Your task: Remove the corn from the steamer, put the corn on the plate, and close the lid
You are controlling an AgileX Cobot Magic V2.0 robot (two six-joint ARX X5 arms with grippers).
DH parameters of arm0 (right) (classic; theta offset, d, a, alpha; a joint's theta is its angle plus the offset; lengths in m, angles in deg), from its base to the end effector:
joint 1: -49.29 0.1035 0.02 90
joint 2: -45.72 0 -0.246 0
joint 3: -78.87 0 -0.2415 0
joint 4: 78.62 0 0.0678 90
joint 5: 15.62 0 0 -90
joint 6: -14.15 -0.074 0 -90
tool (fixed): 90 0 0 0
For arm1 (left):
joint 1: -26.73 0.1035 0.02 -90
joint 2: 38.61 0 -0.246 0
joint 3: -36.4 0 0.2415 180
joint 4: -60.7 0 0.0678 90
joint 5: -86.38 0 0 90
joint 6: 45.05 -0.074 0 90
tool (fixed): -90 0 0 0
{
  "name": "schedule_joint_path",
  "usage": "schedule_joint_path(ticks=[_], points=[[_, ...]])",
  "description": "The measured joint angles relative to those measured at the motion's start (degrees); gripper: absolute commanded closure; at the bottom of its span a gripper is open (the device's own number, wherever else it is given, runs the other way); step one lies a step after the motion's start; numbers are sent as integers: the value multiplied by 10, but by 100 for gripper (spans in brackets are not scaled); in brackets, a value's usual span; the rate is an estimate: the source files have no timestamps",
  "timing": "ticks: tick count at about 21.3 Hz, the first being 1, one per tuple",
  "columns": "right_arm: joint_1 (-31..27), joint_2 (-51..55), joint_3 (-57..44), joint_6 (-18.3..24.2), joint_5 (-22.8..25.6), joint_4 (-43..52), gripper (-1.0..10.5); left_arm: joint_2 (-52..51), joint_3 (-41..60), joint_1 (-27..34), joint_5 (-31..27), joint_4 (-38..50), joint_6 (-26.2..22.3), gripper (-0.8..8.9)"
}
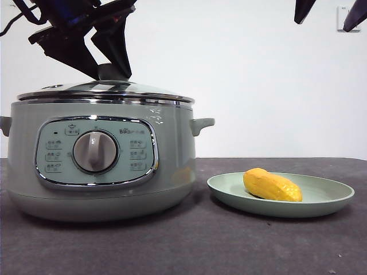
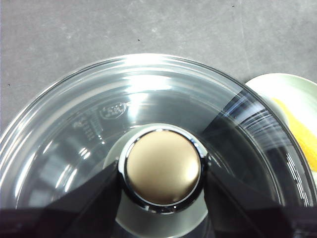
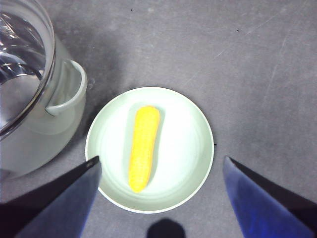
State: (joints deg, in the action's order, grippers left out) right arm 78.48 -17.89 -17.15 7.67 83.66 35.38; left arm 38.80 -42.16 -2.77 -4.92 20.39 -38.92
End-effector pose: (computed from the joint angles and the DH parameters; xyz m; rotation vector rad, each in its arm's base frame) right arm 0.2114 0.1045 0.3073 -0.1570 0.7714 0.2851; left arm 0.2774 -0.1550 0.2589 0.0823 0.6889 -0.4359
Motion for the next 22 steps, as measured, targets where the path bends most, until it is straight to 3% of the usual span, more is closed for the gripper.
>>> schedule_joint_path(ticks=[18,22], points=[[0,0,0,0,0,8,540,0,-6,-2,-3,-26,3,822],[0,0,0,0,0,18,540,0,-34,-2,-4,-82,-7,823]])
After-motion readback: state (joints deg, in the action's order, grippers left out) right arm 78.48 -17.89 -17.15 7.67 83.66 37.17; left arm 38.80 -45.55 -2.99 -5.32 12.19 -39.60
